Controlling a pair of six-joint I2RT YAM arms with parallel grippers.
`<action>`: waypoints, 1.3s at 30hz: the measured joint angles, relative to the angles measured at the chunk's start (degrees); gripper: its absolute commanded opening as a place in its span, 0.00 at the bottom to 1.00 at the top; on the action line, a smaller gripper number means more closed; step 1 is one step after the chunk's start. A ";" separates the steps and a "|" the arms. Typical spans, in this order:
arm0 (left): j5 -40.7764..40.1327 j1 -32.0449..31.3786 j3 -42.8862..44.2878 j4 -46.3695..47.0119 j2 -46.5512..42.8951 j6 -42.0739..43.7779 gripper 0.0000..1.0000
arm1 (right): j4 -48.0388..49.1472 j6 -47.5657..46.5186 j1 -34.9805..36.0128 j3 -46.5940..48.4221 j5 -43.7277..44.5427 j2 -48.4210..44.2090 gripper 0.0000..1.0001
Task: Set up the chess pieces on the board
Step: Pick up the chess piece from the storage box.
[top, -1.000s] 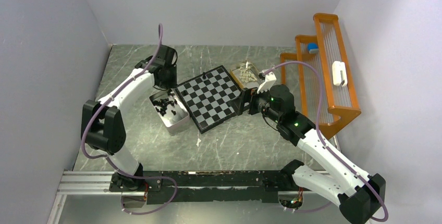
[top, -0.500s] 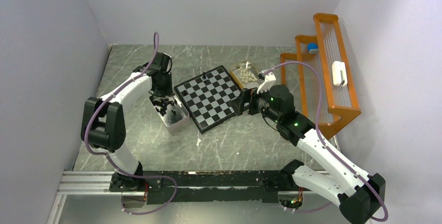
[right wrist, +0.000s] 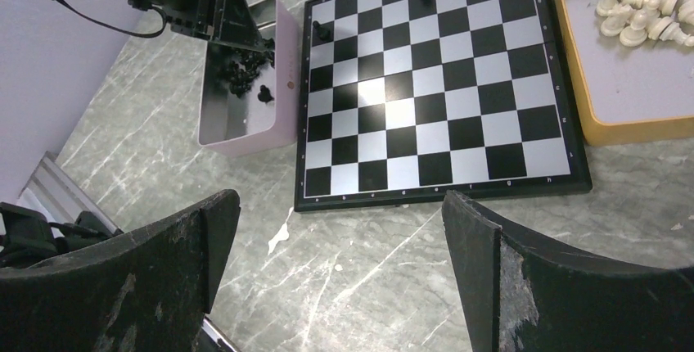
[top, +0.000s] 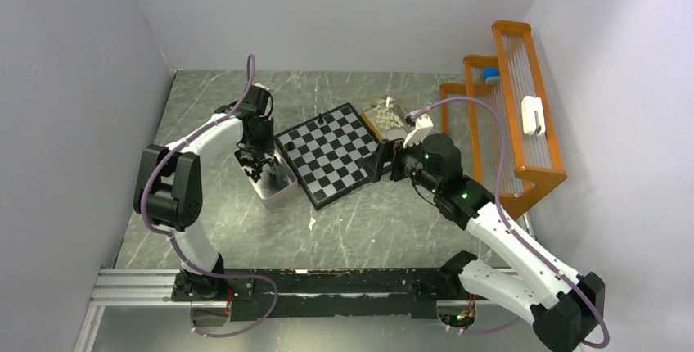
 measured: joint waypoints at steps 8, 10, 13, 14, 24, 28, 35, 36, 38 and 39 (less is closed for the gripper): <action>0.42 0.00 0.00 0.70 2.71 1.38 0.36 | -0.02 0.00 0.00 -0.35 0.00 0.02 1.00; 0.42 0.00 0.00 0.68 2.82 1.53 0.36 | 0.04 0.00 0.00 -0.35 0.00 0.00 1.00; 0.42 0.00 0.00 0.72 2.84 1.88 0.36 | 0.02 0.00 0.00 -0.35 0.02 -0.04 1.00; 0.42 0.00 0.00 0.72 2.86 1.92 0.36 | 0.00 0.00 0.00 -0.35 0.02 -0.11 1.00; 1.18 0.00 0.00 1.07 3.56 3.19 0.36 | 0.00 0.00 0.00 -0.35 0.02 -0.50 1.00; 1.46 0.00 0.00 1.11 4.02 3.48 0.35 | 0.00 -0.02 0.00 -0.37 0.07 -0.74 1.00; 1.64 0.00 0.00 1.16 4.07 3.85 0.26 | 0.00 -0.02 0.00 -0.37 0.22 -0.92 1.00; 1.70 0.00 0.00 1.16 4.07 3.85 0.26 | 0.00 -0.02 0.00 -0.37 0.24 -0.92 1.00; 1.70 0.00 0.00 1.14 4.07 3.87 0.25 | 0.00 -0.02 0.00 -0.37 0.22 -0.94 1.00; 1.70 0.00 0.00 1.14 4.07 3.85 0.25 | 0.00 -0.02 0.00 -0.37 0.22 -0.94 1.00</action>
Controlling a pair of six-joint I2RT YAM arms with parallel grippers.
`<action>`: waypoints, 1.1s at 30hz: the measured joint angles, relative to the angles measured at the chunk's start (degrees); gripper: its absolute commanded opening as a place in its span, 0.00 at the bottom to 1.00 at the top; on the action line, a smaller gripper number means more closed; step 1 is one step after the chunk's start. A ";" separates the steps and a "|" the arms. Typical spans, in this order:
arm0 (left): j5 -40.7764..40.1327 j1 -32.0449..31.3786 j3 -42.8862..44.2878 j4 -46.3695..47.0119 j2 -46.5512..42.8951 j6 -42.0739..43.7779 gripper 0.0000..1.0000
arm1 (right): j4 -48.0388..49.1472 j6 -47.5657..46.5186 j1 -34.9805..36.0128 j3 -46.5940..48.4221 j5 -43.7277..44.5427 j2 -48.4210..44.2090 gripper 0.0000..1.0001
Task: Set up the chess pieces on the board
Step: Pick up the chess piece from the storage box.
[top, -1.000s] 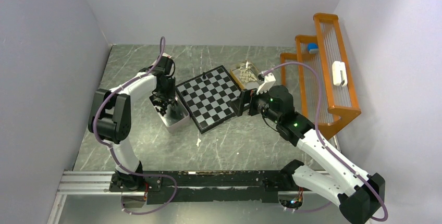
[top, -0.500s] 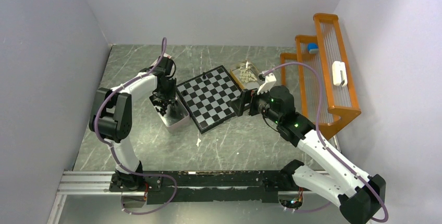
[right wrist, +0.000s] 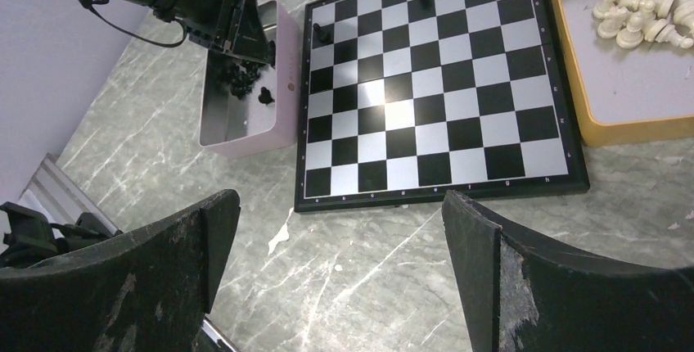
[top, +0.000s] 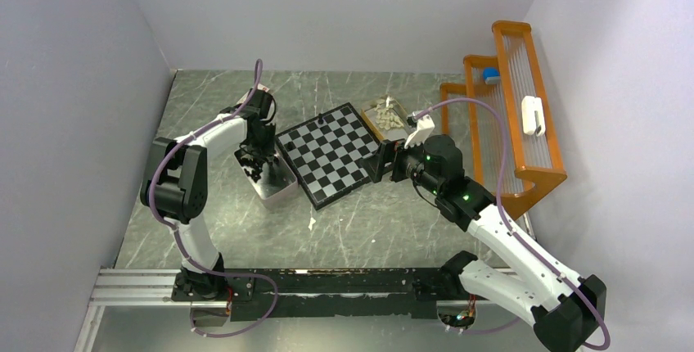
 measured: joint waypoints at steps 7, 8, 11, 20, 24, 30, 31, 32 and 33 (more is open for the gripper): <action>-0.02 0.00 0.00 -0.11 0.00 -0.02 0.23 | 0.00 0.00 0.00 -0.07 0.00 0.00 1.00; -0.02 0.00 0.00 -0.17 0.00 -0.04 0.23 | 0.00 0.00 0.00 -0.07 0.00 0.00 1.00; -0.02 0.00 0.00 -0.46 -0.02 -0.04 0.22 | 0.00 0.00 0.00 -0.07 0.00 0.00 1.00; -0.04 0.00 0.00 -2.29 -0.81 -0.50 0.19 | 0.04 0.00 0.00 -0.15 0.00 0.00 1.00; -0.04 0.00 0.00 -2.54 -1.92 -0.57 0.17 | 0.02 0.00 0.00 -0.44 0.00 0.00 1.00; -0.28 0.00 0.00 -2.64 -2.71 -1.20 0.30 | 0.02 0.00 0.00 -0.59 -0.02 0.02 1.00; -0.50 0.00 0.00 -2.64 -2.71 -1.40 0.31 | 0.02 0.02 0.00 -0.59 -0.02 0.02 1.00; -0.68 0.00 0.00 -2.64 -2.71 -1.60 0.31 | 0.02 0.02 0.00 -0.59 -0.04 0.02 1.00; -0.92 0.00 0.00 -2.64 -2.71 -1.79 0.31 | 0.04 0.02 0.00 -0.59 -0.02 0.02 1.00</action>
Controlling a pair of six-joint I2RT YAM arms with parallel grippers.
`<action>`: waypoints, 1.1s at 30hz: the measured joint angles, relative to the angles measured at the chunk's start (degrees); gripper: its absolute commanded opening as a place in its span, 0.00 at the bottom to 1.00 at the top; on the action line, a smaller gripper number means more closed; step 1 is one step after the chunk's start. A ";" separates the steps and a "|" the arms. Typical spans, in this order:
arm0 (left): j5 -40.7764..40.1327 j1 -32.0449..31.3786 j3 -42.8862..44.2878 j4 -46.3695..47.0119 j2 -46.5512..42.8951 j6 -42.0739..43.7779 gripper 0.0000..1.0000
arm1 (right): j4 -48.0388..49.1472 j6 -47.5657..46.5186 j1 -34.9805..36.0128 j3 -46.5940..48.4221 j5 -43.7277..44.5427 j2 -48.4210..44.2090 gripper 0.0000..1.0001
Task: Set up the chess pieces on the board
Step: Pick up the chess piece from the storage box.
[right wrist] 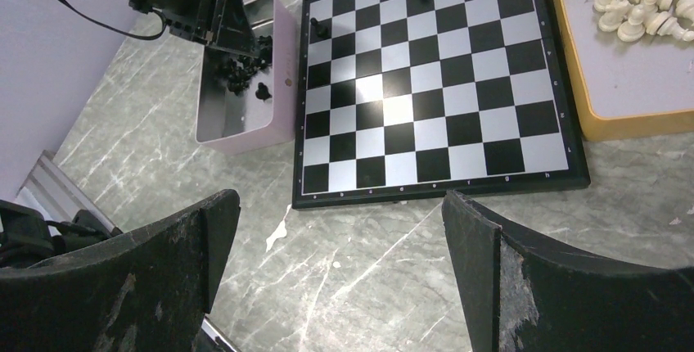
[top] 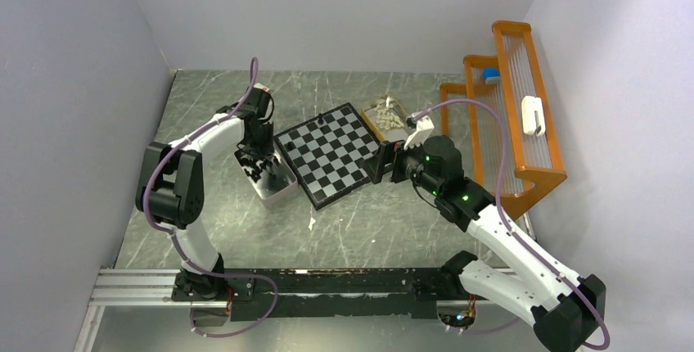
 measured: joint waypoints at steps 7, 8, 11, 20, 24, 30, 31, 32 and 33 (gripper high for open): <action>-1.07 0.00 0.07 0.07 0.68 -0.63 0.29 | -0.02 -0.02 0.00 0.00 0.00 -0.02 1.00; -1.09 0.00 0.07 0.09 0.90 -0.68 0.29 | -0.02 -0.02 0.00 0.00 0.02 -0.02 1.00; -1.07 0.00 0.07 0.09 1.60 -0.72 0.28 | -0.02 -0.04 0.00 0.00 0.02 -0.07 1.00; -1.07 0.00 0.13 0.39 2.45 -0.68 0.28 | -0.02 -0.07 0.00 0.00 0.02 -0.33 1.00; -1.07 0.00 0.13 0.57 3.34 -0.63 0.28 | 0.00 -0.07 0.00 0.00 0.02 -0.33 1.00; -1.03 0.00 0.13 1.14 3.65 -0.31 0.17 | 0.02 -0.04 0.00 -0.28 0.00 -0.33 1.00; -1.03 0.00 0.13 1.16 3.65 -0.24 0.15 | 0.00 -0.04 0.00 -0.37 0.00 -0.33 1.00; -1.05 0.00 0.13 1.16 3.65 -0.20 0.13 | -0.04 -0.04 0.00 -0.44 0.02 -0.33 1.00; -1.05 0.00 0.13 1.14 3.65 -0.17 0.12 | -0.02 -0.04 0.00 -0.44 0.02 -0.33 1.00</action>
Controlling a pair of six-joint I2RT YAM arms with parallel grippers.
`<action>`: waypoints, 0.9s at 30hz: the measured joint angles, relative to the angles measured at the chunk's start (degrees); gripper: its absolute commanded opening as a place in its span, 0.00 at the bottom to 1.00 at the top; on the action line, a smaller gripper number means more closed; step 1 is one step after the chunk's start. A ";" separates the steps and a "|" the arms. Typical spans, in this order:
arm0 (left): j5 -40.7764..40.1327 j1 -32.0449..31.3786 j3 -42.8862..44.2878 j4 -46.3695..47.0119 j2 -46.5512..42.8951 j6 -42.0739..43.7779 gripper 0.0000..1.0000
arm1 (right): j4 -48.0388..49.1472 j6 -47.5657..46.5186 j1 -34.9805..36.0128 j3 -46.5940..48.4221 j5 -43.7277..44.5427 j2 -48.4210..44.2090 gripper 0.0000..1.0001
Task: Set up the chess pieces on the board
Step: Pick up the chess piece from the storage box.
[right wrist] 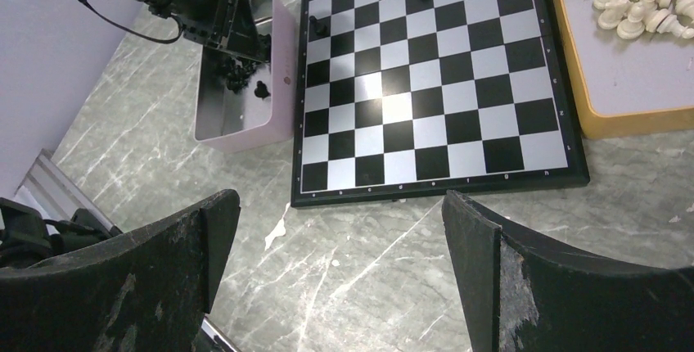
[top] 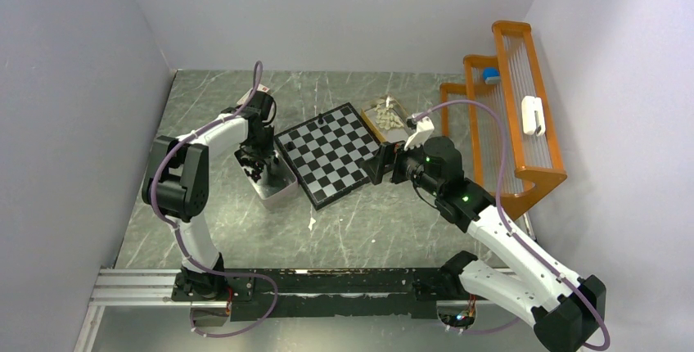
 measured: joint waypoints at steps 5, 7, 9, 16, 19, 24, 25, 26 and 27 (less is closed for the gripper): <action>-0.02 0.00 0.00 -0.22 -0.31 0.00 0.09 | 0.00 -0.02 0.00 0.00 0.00 -0.02 1.00; -0.02 0.00 0.00 -0.68 -0.96 0.00 0.09 | 0.02 -0.02 0.00 0.00 0.00 -0.02 1.00; 0.00 0.00 0.00 -1.11 -2.12 -0.02 0.09 | 0.02 -0.02 0.00 0.00 0.02 -0.02 1.00; 0.26 0.00 1.60 -2.84 -5.90 -0.04 0.09 | 0.02 -0.04 0.00 0.00 0.00 -0.02 1.00; 0.90 0.00 3.85 -3.41 -6.25 -0.02 0.09 | 0.02 -0.09 0.00 0.00 0.00 -0.02 1.00; 1.64 -0.02 9.09 -4.20 -5.73 0.00 0.10 | -0.02 -0.35 0.00 0.00 0.00 -0.02 1.00; 1.70 -0.07 10.73 -4.31 -5.11 0.04 0.10 | -0.04 -0.42 0.00 0.00 0.02 -0.02 1.00; 1.73 -0.13 12.15 -4.33 -4.55 0.15 0.09 | -0.09 -0.52 0.00 0.02 0.02 -0.02 1.00; 1.70 -0.33 14.19 -4.68 -3.54 0.31 0.09 | -0.22 -0.63 0.00 0.02 0.07 -0.02 1.00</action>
